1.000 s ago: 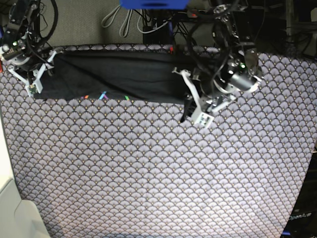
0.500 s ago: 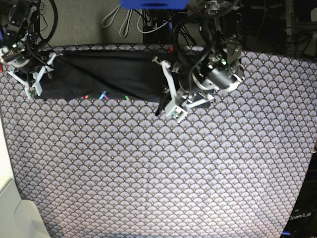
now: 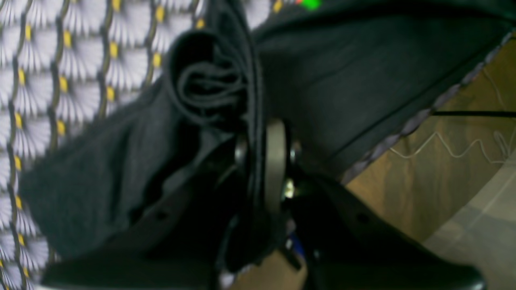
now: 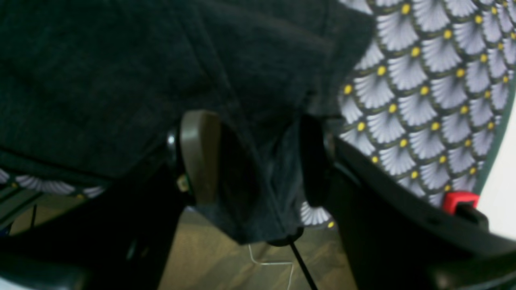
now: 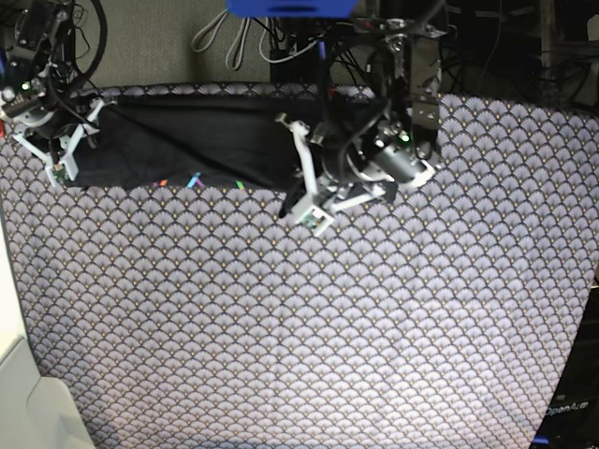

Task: Fold the T-shirt properly
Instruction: 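Carry the strip end with the left gripper toward the right gripper, then lower the folded end onto the strip and open the left gripper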

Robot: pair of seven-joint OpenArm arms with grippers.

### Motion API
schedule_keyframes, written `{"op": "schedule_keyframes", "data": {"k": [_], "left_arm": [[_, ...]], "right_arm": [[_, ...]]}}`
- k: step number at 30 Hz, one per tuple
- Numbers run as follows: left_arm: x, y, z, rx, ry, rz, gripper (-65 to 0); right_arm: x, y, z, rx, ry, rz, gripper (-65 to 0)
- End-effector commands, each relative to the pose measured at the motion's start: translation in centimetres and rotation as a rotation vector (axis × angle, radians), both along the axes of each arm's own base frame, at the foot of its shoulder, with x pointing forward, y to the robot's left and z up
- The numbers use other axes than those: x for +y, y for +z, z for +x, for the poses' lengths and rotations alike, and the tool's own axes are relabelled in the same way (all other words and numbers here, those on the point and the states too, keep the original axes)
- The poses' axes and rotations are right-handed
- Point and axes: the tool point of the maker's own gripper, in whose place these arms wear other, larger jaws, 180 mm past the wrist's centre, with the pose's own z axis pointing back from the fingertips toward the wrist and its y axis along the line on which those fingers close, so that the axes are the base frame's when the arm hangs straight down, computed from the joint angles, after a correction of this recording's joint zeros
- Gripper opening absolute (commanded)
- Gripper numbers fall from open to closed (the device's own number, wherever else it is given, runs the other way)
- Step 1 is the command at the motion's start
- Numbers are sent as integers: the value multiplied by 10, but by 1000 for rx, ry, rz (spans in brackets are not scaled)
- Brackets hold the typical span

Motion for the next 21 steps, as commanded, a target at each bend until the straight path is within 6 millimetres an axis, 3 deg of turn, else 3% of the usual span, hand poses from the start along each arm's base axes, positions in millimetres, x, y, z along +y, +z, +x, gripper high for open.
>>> {"op": "schedule_keyframes", "data": {"k": [1, 6, 12, 16, 18, 21], "left_arm": [[-12, 15, 7, -47, -23, -41, -644], [-36, 21, 2, -69, -108, -46, -644], [-45, 28, 5, -105, -115, -81, -642], [-46, 17, 1, -69, -119, -75, -639], [-45, 16, 1, -65, -116, -74, -610], [-45, 17, 2, -68, -115, -77, -479]], "right_arm": [[-5, 9, 6, -31, 3, -17, -325], [-5, 9, 6, -31, 3, -17, -325], [-5, 9, 6, -31, 3, -17, -325], [-5, 9, 6, -31, 3, -17, -325], [-5, 9, 6, -31, 3, -17, -325], [-5, 9, 6, -31, 3, -17, -325]]}}
